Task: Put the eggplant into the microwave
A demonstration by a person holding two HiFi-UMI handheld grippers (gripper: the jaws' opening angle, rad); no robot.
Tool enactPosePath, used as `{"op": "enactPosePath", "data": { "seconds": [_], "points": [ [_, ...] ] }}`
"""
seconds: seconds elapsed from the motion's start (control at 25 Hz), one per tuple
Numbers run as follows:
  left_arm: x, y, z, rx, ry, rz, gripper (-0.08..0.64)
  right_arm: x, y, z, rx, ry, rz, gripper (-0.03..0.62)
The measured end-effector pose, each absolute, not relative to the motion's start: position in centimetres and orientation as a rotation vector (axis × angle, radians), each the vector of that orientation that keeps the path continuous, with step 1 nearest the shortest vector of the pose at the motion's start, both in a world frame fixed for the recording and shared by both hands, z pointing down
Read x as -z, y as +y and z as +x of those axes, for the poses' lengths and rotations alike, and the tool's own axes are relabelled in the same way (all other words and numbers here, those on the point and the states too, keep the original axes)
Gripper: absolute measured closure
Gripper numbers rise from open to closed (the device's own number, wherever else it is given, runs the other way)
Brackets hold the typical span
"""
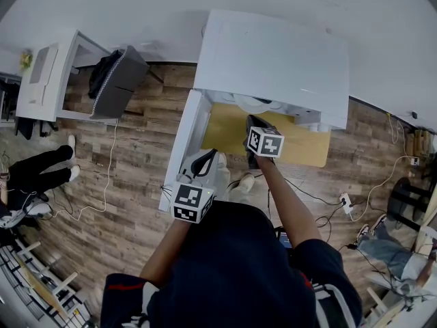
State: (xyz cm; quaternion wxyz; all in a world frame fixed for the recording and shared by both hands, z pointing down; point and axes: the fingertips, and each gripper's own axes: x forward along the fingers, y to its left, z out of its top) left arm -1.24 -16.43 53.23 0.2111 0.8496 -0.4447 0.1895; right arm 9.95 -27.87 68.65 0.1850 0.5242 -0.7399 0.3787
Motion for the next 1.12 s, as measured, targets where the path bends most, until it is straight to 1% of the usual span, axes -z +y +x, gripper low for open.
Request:
{"op": "enactPosePath", "data": {
  "seconds": [1.12],
  "points": [
    [-54.0, -17.0, -1.9, -0.53, -1.227, 2.33, 0.543, -69.3, -31.1, 10.3, -1.096, -2.046, 1.525, 0.58]
  ]
}}
